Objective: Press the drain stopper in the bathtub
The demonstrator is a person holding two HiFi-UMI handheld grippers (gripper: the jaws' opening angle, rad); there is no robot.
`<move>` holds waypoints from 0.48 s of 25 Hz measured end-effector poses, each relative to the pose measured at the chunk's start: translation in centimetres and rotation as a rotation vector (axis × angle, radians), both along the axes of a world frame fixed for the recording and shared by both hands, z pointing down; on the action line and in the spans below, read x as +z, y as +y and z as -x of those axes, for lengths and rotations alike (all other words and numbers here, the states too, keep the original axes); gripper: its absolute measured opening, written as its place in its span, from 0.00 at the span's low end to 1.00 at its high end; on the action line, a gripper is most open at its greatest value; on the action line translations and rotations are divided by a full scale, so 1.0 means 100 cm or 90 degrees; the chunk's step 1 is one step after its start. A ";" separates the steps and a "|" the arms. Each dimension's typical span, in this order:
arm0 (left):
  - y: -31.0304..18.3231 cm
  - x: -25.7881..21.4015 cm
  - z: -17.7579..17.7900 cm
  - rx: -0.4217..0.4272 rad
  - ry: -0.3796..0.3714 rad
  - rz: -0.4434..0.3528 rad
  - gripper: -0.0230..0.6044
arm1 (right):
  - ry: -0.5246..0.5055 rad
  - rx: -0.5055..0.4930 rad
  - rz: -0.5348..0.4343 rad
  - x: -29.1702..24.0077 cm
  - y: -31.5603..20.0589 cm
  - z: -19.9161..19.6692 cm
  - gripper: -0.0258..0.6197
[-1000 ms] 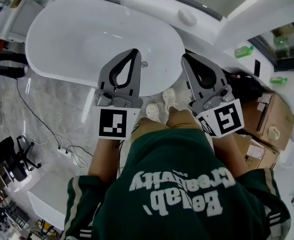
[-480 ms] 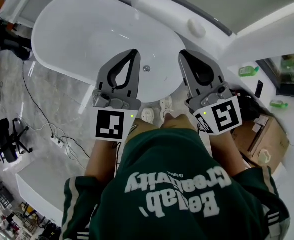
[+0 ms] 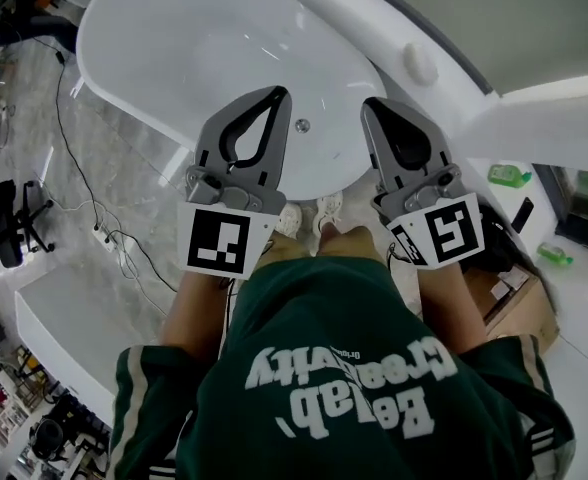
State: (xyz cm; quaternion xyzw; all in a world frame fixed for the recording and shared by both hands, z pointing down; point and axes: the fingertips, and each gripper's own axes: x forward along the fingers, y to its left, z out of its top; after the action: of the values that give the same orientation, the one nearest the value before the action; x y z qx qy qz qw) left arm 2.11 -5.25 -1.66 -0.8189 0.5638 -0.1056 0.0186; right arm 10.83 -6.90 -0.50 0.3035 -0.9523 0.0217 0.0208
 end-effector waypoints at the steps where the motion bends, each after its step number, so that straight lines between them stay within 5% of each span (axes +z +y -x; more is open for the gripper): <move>1: -0.002 0.004 -0.002 0.000 -0.006 0.003 0.05 | -0.002 -0.007 0.002 0.005 -0.004 -0.001 0.05; 12: -0.026 0.051 0.017 -0.030 -0.029 0.048 0.05 | 0.010 -0.053 0.026 0.057 -0.030 0.019 0.05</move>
State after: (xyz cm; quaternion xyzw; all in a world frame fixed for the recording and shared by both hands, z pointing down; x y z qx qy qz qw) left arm 0.43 -7.86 3.47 -0.8029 0.5779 -0.1461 -0.0022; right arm 8.96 -9.88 5.23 0.2634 -0.9633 0.0382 0.0352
